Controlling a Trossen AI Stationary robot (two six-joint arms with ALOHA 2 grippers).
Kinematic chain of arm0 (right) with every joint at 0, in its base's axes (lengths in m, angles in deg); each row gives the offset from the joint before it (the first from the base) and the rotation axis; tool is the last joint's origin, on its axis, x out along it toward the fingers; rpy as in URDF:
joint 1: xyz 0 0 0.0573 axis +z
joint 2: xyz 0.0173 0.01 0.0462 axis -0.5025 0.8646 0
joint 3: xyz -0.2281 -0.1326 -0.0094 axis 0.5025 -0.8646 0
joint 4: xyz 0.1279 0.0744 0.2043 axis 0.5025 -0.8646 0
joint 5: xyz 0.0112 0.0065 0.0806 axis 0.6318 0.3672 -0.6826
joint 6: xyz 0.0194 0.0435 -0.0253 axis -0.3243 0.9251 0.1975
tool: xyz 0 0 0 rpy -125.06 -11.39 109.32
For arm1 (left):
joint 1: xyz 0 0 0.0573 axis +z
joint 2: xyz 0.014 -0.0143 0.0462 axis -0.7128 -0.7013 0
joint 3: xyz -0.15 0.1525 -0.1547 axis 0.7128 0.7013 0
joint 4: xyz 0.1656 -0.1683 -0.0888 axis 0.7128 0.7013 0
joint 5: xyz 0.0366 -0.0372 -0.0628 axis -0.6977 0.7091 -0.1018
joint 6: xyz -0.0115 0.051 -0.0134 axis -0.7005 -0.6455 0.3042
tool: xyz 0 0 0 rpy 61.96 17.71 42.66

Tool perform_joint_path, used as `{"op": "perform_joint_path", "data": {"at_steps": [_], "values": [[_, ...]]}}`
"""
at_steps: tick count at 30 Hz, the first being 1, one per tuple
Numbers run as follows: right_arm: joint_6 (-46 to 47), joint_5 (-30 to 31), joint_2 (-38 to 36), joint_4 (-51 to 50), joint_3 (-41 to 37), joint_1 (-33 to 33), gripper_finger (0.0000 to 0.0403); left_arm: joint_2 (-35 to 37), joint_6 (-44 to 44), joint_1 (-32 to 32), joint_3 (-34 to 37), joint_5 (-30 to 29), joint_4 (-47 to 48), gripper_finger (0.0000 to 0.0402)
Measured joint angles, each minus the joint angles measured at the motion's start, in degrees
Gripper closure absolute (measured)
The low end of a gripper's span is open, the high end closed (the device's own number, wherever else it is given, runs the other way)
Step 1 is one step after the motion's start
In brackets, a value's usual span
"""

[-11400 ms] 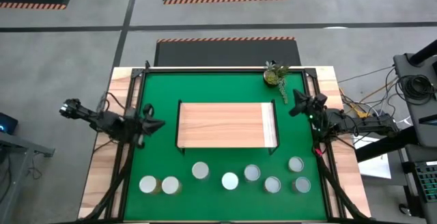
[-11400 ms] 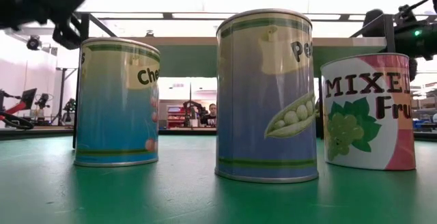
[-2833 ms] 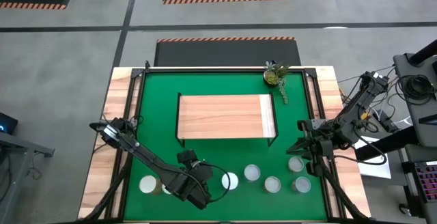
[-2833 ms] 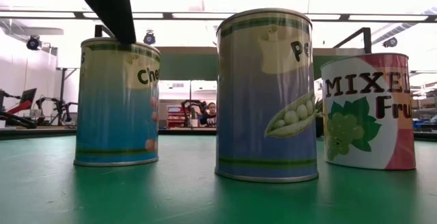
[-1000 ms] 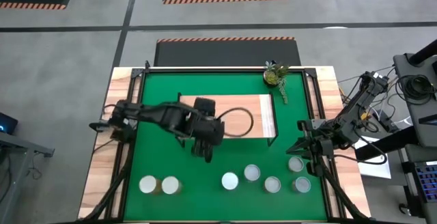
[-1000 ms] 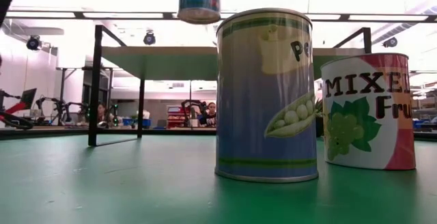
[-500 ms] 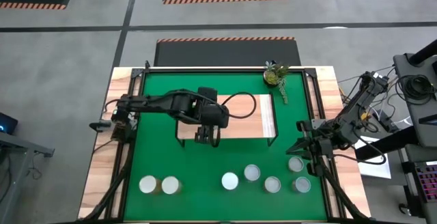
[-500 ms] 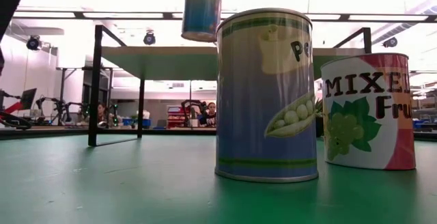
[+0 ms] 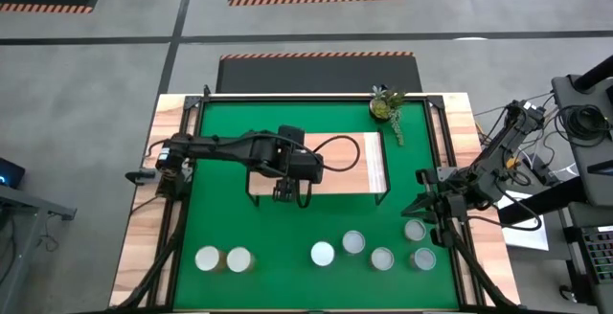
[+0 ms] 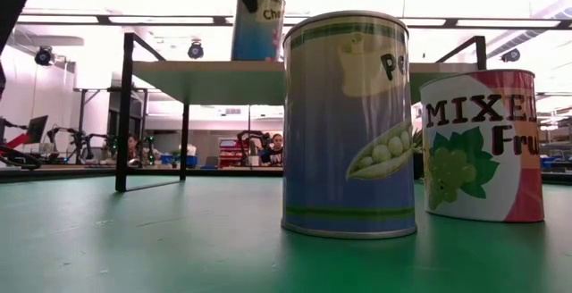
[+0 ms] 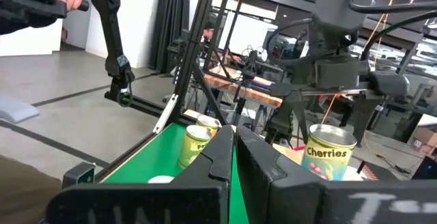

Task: Pick and place cans onto a shelf
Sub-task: Put the canned cherries on the shelf

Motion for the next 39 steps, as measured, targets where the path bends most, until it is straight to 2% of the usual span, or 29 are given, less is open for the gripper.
{"op": "perform_joint_path", "data": {"at_steps": [5,15,19,28,31,33,36,39], "values": [[-0.02,0.0,0.0,0.0,0.02,0.0,0.0394,0.0,-0.03,0.11,-0.33,-0.44,0.21,0.0075],[-0.02,0.0,0.0,0.0,0.02,0.0,0.0394,0.0,-0.89,0.15,-0.35,-0.48,0.25,0.0034],[-0.02,0.0,0.0,0.02,0.04,0.0,0.0394,0.23,-1.02,0.15,-0.38,-0.5,0.25,0.0033],[-0.04,0.0,0.0,0.04,0.04,0.0,0.0394,1.77,5.31,-0.72,-0.4,1.24,1.1,0.0037],[-0.04,0.0,0.0,0.04,0.04,0.0,0.0394,3.01,5.46,-0.94,-0.48,1.36,1.08,0.0055],[-0.04,0.0,0.0,0.04,0.04,0.0,0.0394,3.96,5.7,-0.92,-0.6,0.83,0.49,0.0081],[-0.06,0.0,0.0,0.06,0.04,0.0,0.0394,5.12,6.73,-0.65,-0.62,-2.21,-2.27,0.0142],[-0.06,0.02,0.0,0.06,0.04,0.0,0.0394,5.2,7.31,-0.29,-0.56,-2.93,-2.61,0.0226]]}}
